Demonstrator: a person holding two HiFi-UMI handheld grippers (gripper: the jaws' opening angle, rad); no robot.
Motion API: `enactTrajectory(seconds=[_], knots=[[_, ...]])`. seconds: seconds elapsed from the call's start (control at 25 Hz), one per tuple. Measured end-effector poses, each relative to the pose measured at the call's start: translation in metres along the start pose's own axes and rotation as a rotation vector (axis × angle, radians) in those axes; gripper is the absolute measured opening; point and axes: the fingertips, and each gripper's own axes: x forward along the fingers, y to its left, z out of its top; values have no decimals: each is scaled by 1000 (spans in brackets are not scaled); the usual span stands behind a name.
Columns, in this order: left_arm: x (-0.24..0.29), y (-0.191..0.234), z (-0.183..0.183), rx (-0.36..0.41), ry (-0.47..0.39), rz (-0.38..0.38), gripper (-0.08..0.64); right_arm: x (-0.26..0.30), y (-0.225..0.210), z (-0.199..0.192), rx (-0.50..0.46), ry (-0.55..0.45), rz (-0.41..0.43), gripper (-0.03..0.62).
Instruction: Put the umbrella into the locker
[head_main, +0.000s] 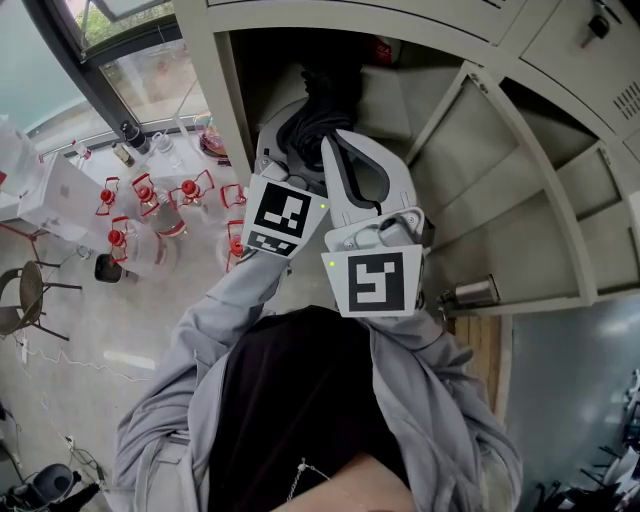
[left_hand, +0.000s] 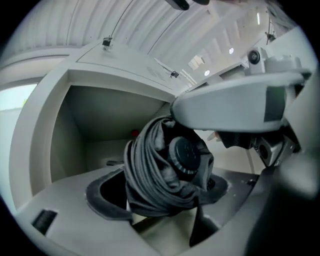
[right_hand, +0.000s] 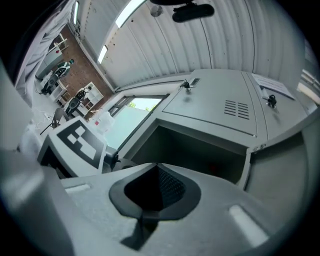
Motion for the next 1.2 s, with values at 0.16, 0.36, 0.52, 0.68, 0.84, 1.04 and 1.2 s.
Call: enactTrajectory(seconds=[0.16, 0.36, 0.52, 0.68, 0.84, 1.04, 1.2], knots=[[1, -1, -21, -16, 79, -11, 323, 10, 5, -18, 48, 20, 60, 3], [-5, -1, -33, -28, 115, -21, 323, 21, 7, -35, -8, 70, 22, 3], [-17, -4, -36, -64, 101, -34, 322, 37, -8, -54, 60, 83, 11, 3], [-31, 0, -38, -91, 94, -16, 322, 54, -17, -64, 67, 91, -5, 3], [-47, 10, -35, -163, 47, 18, 321, 70, -17, -68, 62, 91, -20, 3], [-67, 19, -26, -192, -7, 78, 134, 83, -22, -76, 83, 104, -41, 3], [-75, 23, -21, -219, -28, 113, 12, 80, -25, -72, 149, 77, -65, 5]])
